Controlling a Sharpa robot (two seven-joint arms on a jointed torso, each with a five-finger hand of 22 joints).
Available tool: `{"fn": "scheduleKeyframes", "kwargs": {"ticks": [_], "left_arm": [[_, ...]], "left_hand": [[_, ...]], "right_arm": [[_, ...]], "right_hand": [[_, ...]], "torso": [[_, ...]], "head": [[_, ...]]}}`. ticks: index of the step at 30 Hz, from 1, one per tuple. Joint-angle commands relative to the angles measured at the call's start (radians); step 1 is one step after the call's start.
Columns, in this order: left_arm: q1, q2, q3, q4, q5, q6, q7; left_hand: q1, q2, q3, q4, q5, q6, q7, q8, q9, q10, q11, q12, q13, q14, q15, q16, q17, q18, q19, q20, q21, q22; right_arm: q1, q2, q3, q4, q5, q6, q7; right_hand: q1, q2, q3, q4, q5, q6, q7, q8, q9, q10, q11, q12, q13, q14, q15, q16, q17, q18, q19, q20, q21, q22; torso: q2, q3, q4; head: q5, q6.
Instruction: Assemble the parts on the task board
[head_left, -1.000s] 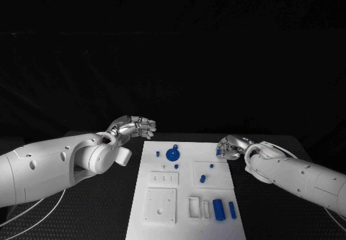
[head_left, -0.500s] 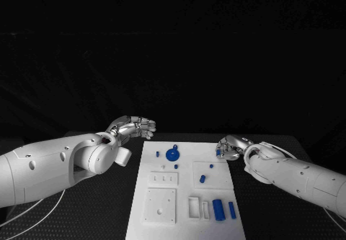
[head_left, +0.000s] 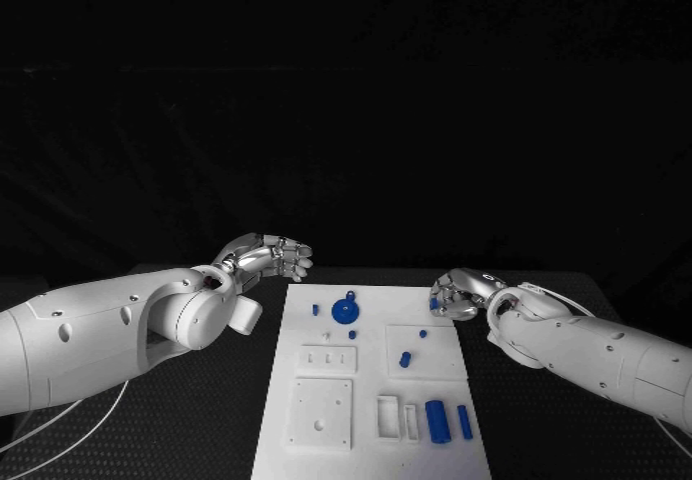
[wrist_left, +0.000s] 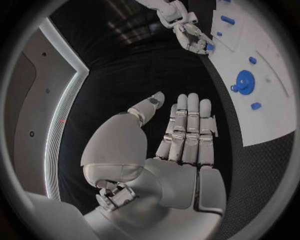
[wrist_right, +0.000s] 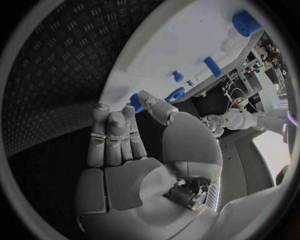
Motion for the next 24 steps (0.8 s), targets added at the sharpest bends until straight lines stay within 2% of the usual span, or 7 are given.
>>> {"fn": "scheduleKeyframes", "kwargs": {"ticks": [1,5,9,12,16,21,24], "left_arm": [[0.001,0.002,0.001,0.0,-0.076,0.041,-0.031],[0.001,0.008,0.004,-0.008,-0.127,0.077,-0.075],[0.002,0.02,0.004,-0.012,-0.151,0.092,-0.129],[0.002,0.031,0.004,-0.009,-0.176,0.09,-0.169],[0.002,0.053,0.003,-0.01,-0.199,0.079,-0.225],[0.002,0.085,0.001,-0.021,-0.244,0.071,-0.297],[0.002,0.097,0.0,-0.023,-0.277,0.086,-0.338]], "left_hand": [[-0.025,-0.003,-0.006,0.018,-0.008,0.024,-0.009,0.007,0.006,0.025,-0.011,0.011,0.008,0.022,-0.01,0.018,0.012,0.02,0.016,-0.015,0.014,0.016],[-0.033,-0.008,-0.008,0.025,-0.01,0.026,-0.01,-0.002,0.005,0.047,-0.021,0.018,0.017,0.038,-0.022,0.038,0.027,0.02,0.032,-0.026,0.028,0.018],[-0.068,-0.017,-0.021,0.051,-0.038,0.053,-0.02,-0.001,0.007,0.072,-0.033,0.026,0.029,0.051,-0.033,0.061,0.044,0.019,0.044,-0.038,0.043,0.02],[-0.096,-0.027,-0.033,0.07,-0.041,0.056,-0.02,-0.008,0.005,0.082,-0.037,0.028,0.034,0.054,-0.038,0.074,0.053,0.018,0.05,-0.044,0.052,0.02],[-0.133,-0.042,-0.045,0.099,-0.043,0.044,-0.016,-0.022,0.001,0.102,-0.045,0.036,0.043,0.068,-0.047,0.093,0.065,0.02,0.063,-0.052,0.065,0.021],[-0.17,-0.065,-0.049,0.151,-0.043,0.036,-0.025,-0.039,-0.006,0.165,-0.065,0.077,0.078,0.113,-0.081,0.158,0.102,0.029,0.109,-0.078,0.115,0.025],[-0.175,-0.075,-0.05,0.169,-0.042,0.039,-0.031,-0.044,-0.008,0.185,-0.073,0.102,0.103,0.124,-0.095,0.193,0.126,0.029,0.12,-0.09,0.142,0.025]], "right_arm": [[0.02,-0.006,0.001,0.037,-0.058,-0.022,-0.038],[0.039,-0.016,0.001,0.091,-0.098,-0.03,-0.075],[0.051,-0.019,0.001,0.141,-0.14,-0.031,-0.118],[0.056,-0.022,0.002,0.183,-0.184,-0.032,-0.157],[0.065,-0.021,0.002,0.23,-0.216,-0.032,-0.204],[0.075,-0.017,0.003,0.298,-0.247,-0.026,-0.238],[0.08,-0.006,0.003,0.327,-0.256,-0.018,-0.244]], "right_hand": [[-0.004,-0.004,-0.004,0.004,-0.001,0.035,0.019,0.006,0.023,0.009,-0.005,0.002,-0.001,0.005,-0.006,0.007,0.002,0.009,0.007,-0.003,0.005,0.017],[-0.006,-0.008,-0.006,0.006,-0.002,0.04,0.017,0.007,0.027,0.015,-0.007,0.003,-0.002,0.01,-0.008,0.01,0.004,0.009,0.012,-0.005,0.008,0.016],[-0.008,-0.013,-0.006,0.009,-0.002,0.044,0.015,0.007,0.029,0.02,-0.009,0.003,-0.002,0.014,-0.01,0.011,0.005,0.009,0.016,-0.008,0.01,0.016],[-0.008,-0.012,-0.004,0.012,-0.002,0.046,0.014,0.007,0.03,0.022,-0.01,0.002,-0.003,0.016,-0.011,0.012,0.005,0.009,0.018,-0.009,0.01,0.016],[-0.016,-0.026,-0.004,0.022,-0.003,0.049,0.013,0.006,0.033,0.026,-0.012,0.001,-0.004,0.019,-0.012,0.013,0.006,0.009,0.022,-0.011,0.012,0.015],[-0.028,-0.042,-0.007,0.036,-0.005,0.05,0.011,0.005,0.036,0.03,-0.013,0.0,-0.004,0.021,-0.013,0.013,0.007,0.009,0.025,-0.014,0.013,0.015],[-0.028,-0.045,-0.006,0.038,-0.005,0.051,0.011,0.005,0.037,0.031,-0.014,0.0,-0.004,0.022,-0.014,0.013,0.007,0.009,0.026,-0.015,0.013,0.015]], "torso": [[-0.002,0.0002,-0.0015],[-0.005,0.0001,-0.0043],[-0.009,0.0006,-0.0071],[-0.015,0.0003,-0.0083],[-0.021,0.0002,-0.0093],[-0.032,0.0002,-0.0108],[-0.036,0.0007,-0.0119]], "head": [[-0.002,0.004],[0.0,0.006],[0.002,0.009],[0.003,0.011],[0.014,0.013],[0.028,0.011],[0.03,0.013]]}}
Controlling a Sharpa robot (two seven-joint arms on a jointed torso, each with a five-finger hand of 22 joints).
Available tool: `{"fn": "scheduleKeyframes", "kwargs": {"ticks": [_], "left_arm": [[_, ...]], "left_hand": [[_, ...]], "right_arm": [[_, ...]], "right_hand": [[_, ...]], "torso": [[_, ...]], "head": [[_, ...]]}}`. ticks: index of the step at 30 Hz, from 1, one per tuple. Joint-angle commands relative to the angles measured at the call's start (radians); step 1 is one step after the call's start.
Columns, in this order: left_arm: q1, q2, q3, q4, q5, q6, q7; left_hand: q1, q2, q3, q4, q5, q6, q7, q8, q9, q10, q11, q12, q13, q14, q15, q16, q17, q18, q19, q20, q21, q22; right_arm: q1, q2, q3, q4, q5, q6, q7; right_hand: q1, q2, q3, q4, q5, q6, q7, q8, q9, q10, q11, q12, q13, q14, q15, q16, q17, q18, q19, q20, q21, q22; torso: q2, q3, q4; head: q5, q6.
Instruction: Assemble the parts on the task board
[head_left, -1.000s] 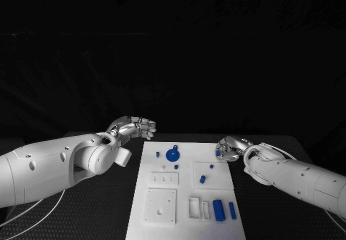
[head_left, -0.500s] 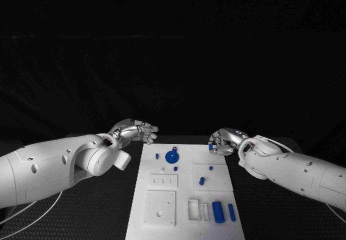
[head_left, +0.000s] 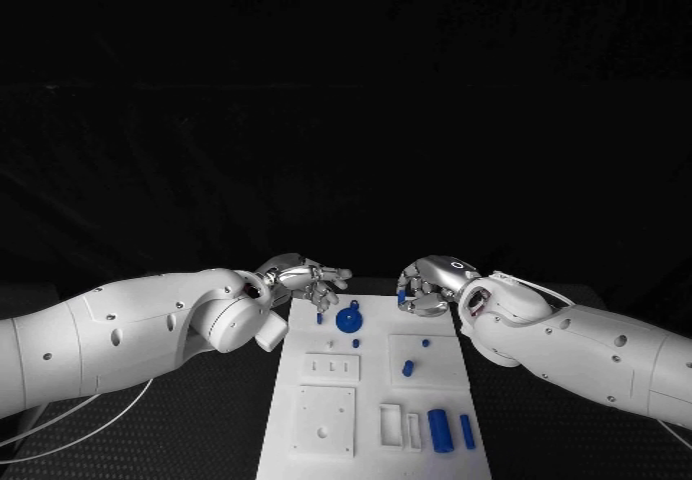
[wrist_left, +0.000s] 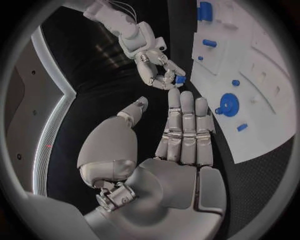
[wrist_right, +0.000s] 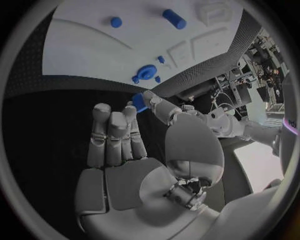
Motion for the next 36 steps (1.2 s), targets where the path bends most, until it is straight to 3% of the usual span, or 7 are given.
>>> {"fn": "scheduleKeyframes", "kwargs": {"ticks": [1,4,8,12,15,23,36], "left_arm": [[0.001,0.009,0.0,-0.003,-0.086,0.033,-0.103],[0.0,0.025,-0.001,-0.005,-0.111,0.047,-0.132],[0.0,0.046,-0.002,-0.009,-0.116,0.039,-0.145],[0.0,0.059,-0.003,-0.01,-0.126,0.037,-0.157],[0.0,0.066,-0.003,-0.011,-0.143,0.036,-0.167],[0.0,0.069,-0.003,-0.011,-0.169,0.044,-0.191],[0.0,0.072,-0.004,-0.014,-0.169,0.047,-0.204]], "left_hand": [[-0.008,-0.011,-0.002,0.018,-0.005,0.004,-0.011,-0.009,-0.002,0.017,-0.007,0.029,0.028,0.013,-0.011,0.037,0.026,0.017,0.015,-0.008,0.028,0.026],[-0.026,-0.014,-0.006,0.046,-0.004,0.008,-0.016,-0.013,-0.003,0.02,-0.011,0.055,0.055,0.014,-0.02,0.064,0.046,0.016,0.019,-0.017,0.049,0.025],[-0.04,-0.006,-0.011,0.074,-0.004,0.017,-0.018,-0.014,-0.002,0.005,-0.014,0.075,0.083,0.005,-0.024,0.08,0.058,0.014,0.011,-0.025,0.067,0.024],[-0.031,-0.006,-0.014,0.079,-0.004,0.008,-0.015,-0.024,-0.005,-0.008,-0.011,0.086,0.101,-0.001,-0.024,0.085,0.061,0.01,0.003,-0.029,0.077,0.022],[-0.027,-0.009,-0.015,0.079,-0.004,0.005,-0.014,-0.027,-0.007,-0.013,-0.01,0.09,0.108,-0.002,-0.025,0.086,0.062,0.009,0.001,-0.03,0.081,0.022],[-0.032,-0.017,-0.018,0.099,-0.004,0.01,-0.015,-0.029,-0.008,-0.023,-0.01,0.099,0.124,-0.006,-0.025,0.089,0.062,0.007,-0.005,-0.032,0.088,0.02],[-0.005,0.0,-0.021,0.094,-0.004,0.008,-0.011,-0.035,-0.009,-0.046,-0.006,0.1,0.14,-0.019,-0.02,0.083,0.058,0.004,-0.021,-0.029,0.091,0.017]], "right_arm": [[0.004,0.013,0.001,0.026,-0.067,0.008,-0.052],[0.004,0.026,0.001,0.05,-0.078,0.017,-0.056],[0.004,0.035,0.001,0.059,-0.078,0.019,-0.056],[0.004,0.049,0.001,0.065,-0.089,0.015,-0.055],[0.004,0.061,0.001,0.064,-0.095,0.017,-0.055],[0.004,0.072,0.001,0.074,-0.106,0.018,-0.056],[0.004,0.073,0.001,0.098,-0.109,0.025,-0.059]], "right_hand": [[0.001,-0.013,0.002,0.008,-0.005,0.03,0.025,0.0,0.037,0.008,0.002,0.0,-0.001,0.008,0.0,0.003,0.001,0.013,0.007,-0.002,0.005,0.014],[0.002,-0.013,0.003,0.009,-0.005,0.031,0.025,0.0,0.037,0.009,0.002,0.0,-0.002,0.008,0.0,0.004,0.001,0.013,0.008,-0.003,0.005,0.014],[-0.001,-0.014,0.005,0.014,-0.005,0.031,0.025,-0.001,0.038,0.01,0.001,-0.001,-0.002,0.009,0.0,0.003,0.002,0.013,0.009,-0.003,0.005,0.013],[-0.001,-0.014,0.005,0.016,-0.005,0.031,0.024,-0.001,0.039,0.01,0.001,-0.001,-0.002,0.009,-0.001,0.003,0.002,0.013,0.009,-0.003,0.005,0.013],[-0.001,-0.014,0.005,0.016,-0.005,0.031,0.024,-0.001,0.039,0.01,0.001,-0.001,-0.002,0.009,-0.001,0.003,0.002,0.013,0.009,-0.003,0.005,0.013],[0.0,-0.015,0.006,0.017,-0.004,0.032,0.024,-0.002,0.039,0.01,0.001,-0.002,-0.002,0.01,-0.001,0.003,0.002,0.013,0.01,-0.004,0.005,0.013],[0.0,-0.017,0.008,0.018,-0.004,0.032,0.024,-0.002,0.039,0.011,0.001,-0.002,-0.002,0.01,-0.001,0.003,0.002,0.013,0.01,-0.004,0.005,0.013]], "torso": [[-0.009,0.0002,-0.0032],[-0.013,0.0009,-0.0053],[-0.014,0.0016,-0.0028],[-0.015,0.0005,-0.0007],[-0.014,0.001,-0.0053],[-0.012,0.0006,-0.0047],[-0.012,0.0003,-0.0049]], "head": [[0.006,0.001],[0.008,0.001],[0.012,0.001],[0.01,0.0],[0.012,0.003],[0.009,0.001],[0.011,-0.002]]}}
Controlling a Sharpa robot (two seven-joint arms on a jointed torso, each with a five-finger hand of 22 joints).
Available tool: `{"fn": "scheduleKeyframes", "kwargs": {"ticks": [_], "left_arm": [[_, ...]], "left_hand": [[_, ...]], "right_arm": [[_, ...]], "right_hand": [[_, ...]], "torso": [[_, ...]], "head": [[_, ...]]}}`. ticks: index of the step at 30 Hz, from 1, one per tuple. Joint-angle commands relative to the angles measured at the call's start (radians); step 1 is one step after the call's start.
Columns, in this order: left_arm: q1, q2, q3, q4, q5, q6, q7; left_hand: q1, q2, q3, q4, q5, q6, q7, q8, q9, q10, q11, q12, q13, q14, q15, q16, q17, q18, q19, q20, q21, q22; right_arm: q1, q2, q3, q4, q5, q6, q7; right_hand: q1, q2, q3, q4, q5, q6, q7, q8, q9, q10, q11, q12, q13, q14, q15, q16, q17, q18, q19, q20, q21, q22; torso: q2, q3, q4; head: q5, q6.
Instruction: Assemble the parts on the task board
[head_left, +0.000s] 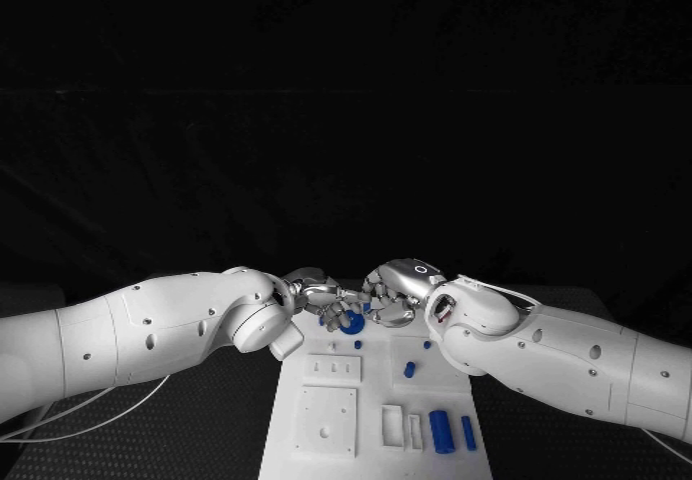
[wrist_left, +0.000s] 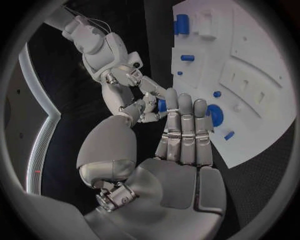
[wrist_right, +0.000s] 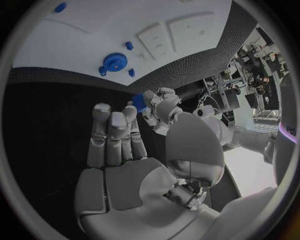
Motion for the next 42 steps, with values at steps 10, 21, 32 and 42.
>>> {"fn": "scheduleKeyframes", "kwargs": {"ticks": [10,21,32,42], "left_arm": [[0.0,0.005,0.0,0.001,-0.009,0.023,-0.01],[0.0,0.009,0.0,0.0,-0.009,0.037,-0.01],[0.0,0.012,0.0,-0.003,-0.009,0.041,-0.009],[0.0,0.01,0.0,-0.003,-0.009,0.045,-0.008]], "left_hand": [[0.024,0.016,-0.013,-0.013,-0.004,-0.006,0.003,-0.006,-0.003,-0.014,0.001,0.007,0.01,-0.006,0.0,-0.001,-0.003,0.002,-0.011,-0.016,0.011,0.016],[0.043,0.047,-0.025,-0.034,-0.003,-0.002,0.003,-0.008,-0.004,-0.02,0.001,0.01,0.022,-0.007,0.001,-0.001,-0.005,0.001,-0.016,-0.015,0.014,0.014],[0.069,0.094,-0.031,-0.074,-0.002,0.008,0.001,-0.009,-0.006,-0.024,0.0,0.012,0.035,-0.008,0.001,0.001,-0.009,0.0,-0.021,-0.015,0.019,0.011],[0.105,0.17,-0.012,-0.139,0.016,0.031,-0.003,-0.007,-0.008,-0.025,-0.004,0.011,0.046,-0.007,0.002,0.004,-0.013,-0.003,-0.025,-0.014,0.025,0.008]], "right_arm": [[0.0,0.007,0.001,0.013,-0.017,0.018,-0.006],[0.0,0.019,0.001,0.01,-0.018,0.036,-0.009],[-0.001,0.028,0.0,0.006,-0.018,0.041,-0.01],[-0.002,0.031,0.0,0.003,-0.018,0.045,-0.01]], "right_hand": [[0.002,-0.005,0.001,0.006,-0.004,0.029,0.022,-0.002,0.022,0.008,-0.003,-0.002,-0.001,0.004,-0.002,0.003,0.001,0.012,0.007,-0.001,0.005,0.013],[0.001,-0.006,0.001,0.007,-0.004,0.029,0.022,-0.002,0.022,0.008,-0.003,-0.003,-0.002,0.004,-0.002,0.002,0.001,0.012,0.007,-0.001,0.005,0.013],[0.001,-0.006,0.001,0.008,-0.003,0.029,0.022,-0.003,0.022,0.008,-0.003,-0.003,-0.002,0.004,-0.002,0.002,0.001,0.012,0.007,-0.001,0.005,0.013],[0.001,-0.005,0.001,0.008,-0.003,0.029,0.022,-0.003,0.023,0.008,-0.003,-0.003,-0.002,0.004,-0.002,0.002,0.001,0.012,0.007,-0.001,0.005,0.013]], "torso": [[0.0,-0.0003,-0.0002],[0.0,-0.0004,-0.0003],[0.0,-0.0004,-0.001],[0.0,0.0001,-0.001]], "head": [[0.001,0.0],[0.002,-0.003],[0.002,-0.007],[0.0,-0.009]]}}
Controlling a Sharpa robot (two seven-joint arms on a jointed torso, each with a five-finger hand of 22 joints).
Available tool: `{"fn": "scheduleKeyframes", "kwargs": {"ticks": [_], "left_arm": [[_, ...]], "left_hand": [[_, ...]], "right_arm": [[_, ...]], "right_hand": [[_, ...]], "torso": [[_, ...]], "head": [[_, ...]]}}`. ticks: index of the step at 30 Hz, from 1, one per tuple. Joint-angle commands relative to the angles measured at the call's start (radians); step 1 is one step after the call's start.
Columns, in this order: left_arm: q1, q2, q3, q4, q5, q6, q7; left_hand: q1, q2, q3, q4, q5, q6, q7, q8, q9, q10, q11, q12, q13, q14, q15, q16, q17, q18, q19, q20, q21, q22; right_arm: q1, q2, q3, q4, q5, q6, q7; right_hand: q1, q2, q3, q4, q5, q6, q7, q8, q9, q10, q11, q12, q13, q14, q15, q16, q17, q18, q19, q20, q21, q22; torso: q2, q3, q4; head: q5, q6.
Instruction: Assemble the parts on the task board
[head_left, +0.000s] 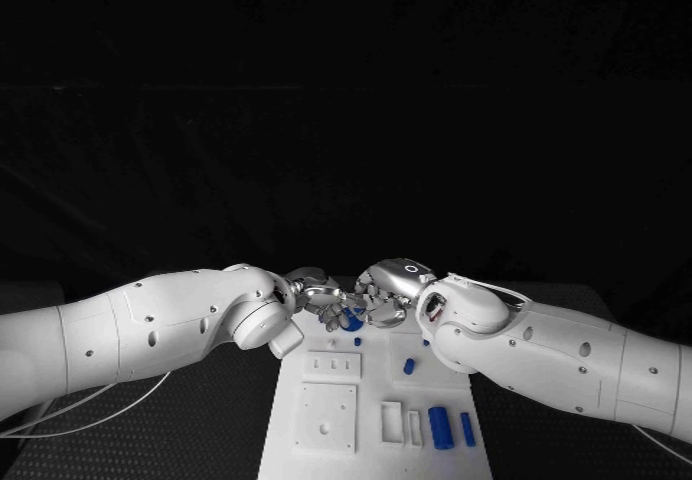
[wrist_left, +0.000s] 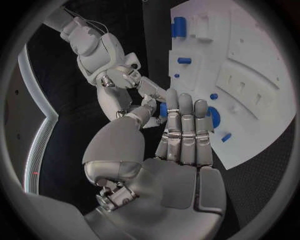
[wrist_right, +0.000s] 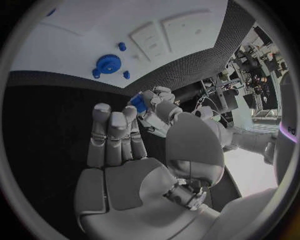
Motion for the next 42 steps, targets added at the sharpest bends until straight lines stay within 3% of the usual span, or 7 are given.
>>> {"fn": "scheduleKeyframes", "kwargs": {"ticks": [1,13,17,24,27,31,42], "left_arm": [[0.001,0.004,0.002,0.004,0.0,0.026,0.017],[0.001,0.004,0.001,-0.001,0.011,0.018,0.015],[0.001,0.005,0.0,-0.004,0.019,0.02,0.012],[0.001,0.009,-0.001,-0.005,0.019,0.015,0.011],[0.0,0.011,-0.001,-0.006,0.019,0.011,0.013],[0.0,0.012,-0.001,-0.004,0.019,0.01,0.014],[-0.001,0.011,-0.001,0.001,0.003,-0.03,0.031]], "left_hand": [[0.002,0.024,0.006,-0.021,0.012,0.013,-0.003,0.002,0.001,-0.007,-0.001,0.002,0.003,-0.007,0.002,0.004,-0.002,0.005,-0.008,-0.018,0.007,0.008],[-0.027,0.061,0.023,-0.074,0.037,0.043,-0.008,0.008,0.002,-0.001,-0.005,-0.014,0.009,-0.007,0.005,-0.002,-0.013,0.002,-0.009,-0.016,0.01,0.0],[-0.061,0.091,0.031,-0.093,0.043,0.057,-0.012,0.012,0.004,0.005,-0.007,-0.029,0.014,-0.006,0.005,-0.005,-0.018,0.003,-0.011,-0.015,0.012,-0.004],[-0.099,0.097,0.063,-0.15,0.156,0.086,-0.019,0.021,0.014,0.018,-0.011,-0.05,0.028,-0.003,0.006,-0.003,-0.022,0.002,-0.009,-0.014,0.02,-0.011],[-0.122,0.1,0.077,-0.17,0.257,0.106,-0.025,0.031,0.026,0.027,-0.015,-0.059,0.036,0.0,0.006,0.0,-0.023,0.002,-0.007,-0.014,0.026,-0.014],[-0.139,0.103,0.089,-0.187,0.335,0.117,-0.028,0.035,0.036,0.035,-0.018,-0.065,0.044,0.002,0.005,0.003,-0.022,0.002,-0.005,-0.015,0.032,-0.017],[-0.132,0.104,0.1,-0.195,0.35,0.124,-0.031,0.037,0.043,0.044,-0.021,-0.069,0.051,0.008,0.003,0.008,-0.021,0.004,0.0,-0.017,0.04,-0.018]], "right_arm": [[-0.002,0.004,0.0,0.001,-0.011,0.014,0.003],[-0.005,0.006,0.0,0.003,-0.012,0.014,0.003],[-0.005,0.007,0.0,0.003,-0.012,0.014,0.003],[-0.006,0.006,0.0,0.003,-0.013,0.016,0.001],[-0.006,0.006,0.0,0.001,-0.013,0.017,0.002],[-0.006,0.006,0.0,-0.001,-0.013,0.019,0.001],[-0.006,0.007,0.0,-0.007,-0.009,0.019,-0.003]], "right_hand": [[0.002,-0.004,-0.001,0.006,-0.003,0.026,0.022,0.006,0.001,0.008,-0.003,-0.003,-0.001,0.003,-0.004,0.002,0.001,0.012,0.006,-0.003,0.005,0.013],[0.002,-0.003,-0.001,0.006,-0.003,0.026,0.021,0.006,0.001,0.008,-0.003,-0.003,-0.001,0.003,-0.004,0.002,0.001,0.012,0.006,-0.003,0.005,0.013],[0.002,-0.003,-0.001,0.006,-0.003,0.026,0.021,0.006,0.001,0.008,-0.003,-0.003,-0.001,0.003,-0.004,0.002,0.001,0.012,0.006,-0.003,0.005,0.013],[0.002,-0.003,-0.001,0.007,-0.003,0.027,0.021,0.005,0.002,0.008,-0.003,-0.003,-0.001,0.003,-0.004,0.001,0.001,0.012,0.006,-0.003,0.005,0.013],[0.002,-0.003,-0.001,0.007,-0.003,0.027,0.021,0.005,0.002,0.008,-0.003,-0.003,-0.001,0.003,-0.004,0.001,0.001,0.012,0.006,-0.003,0.005,0.013],[0.002,-0.003,-0.001,0.007,-0.003,0.027,0.021,0.005,0.002,0.008,-0.003,-0.003,-0.001,0.003,-0.004,0.001,0.001,0.012,0.006,-0.003,0.005,0.013],[-0.005,-0.014,-0.004,0.01,-0.002,0.023,0.023,0.001,0.002,0.005,-0.001,-0.006,-0.002,0.002,-0.003,-0.002,0.001,0.012,0.004,-0.002,0.003,0.012]], "torso": [[0.0,0.0007,0.0004],[-0.001,0.0006,0.0005],[-0.001,0.001,0.0004],[-0.001,0.0012,0.0],[0.0,0.0012,-0.0001],[0.0,0.0008,0.0003],[0.0,0.0006,0.0007]], "head": [[-0.001,0.001],[0.005,-0.003],[0.004,-0.003],[0.002,-0.007],[0.002,-0.007],[-0.001,-0.009],[-0.001,-0.011]]}}
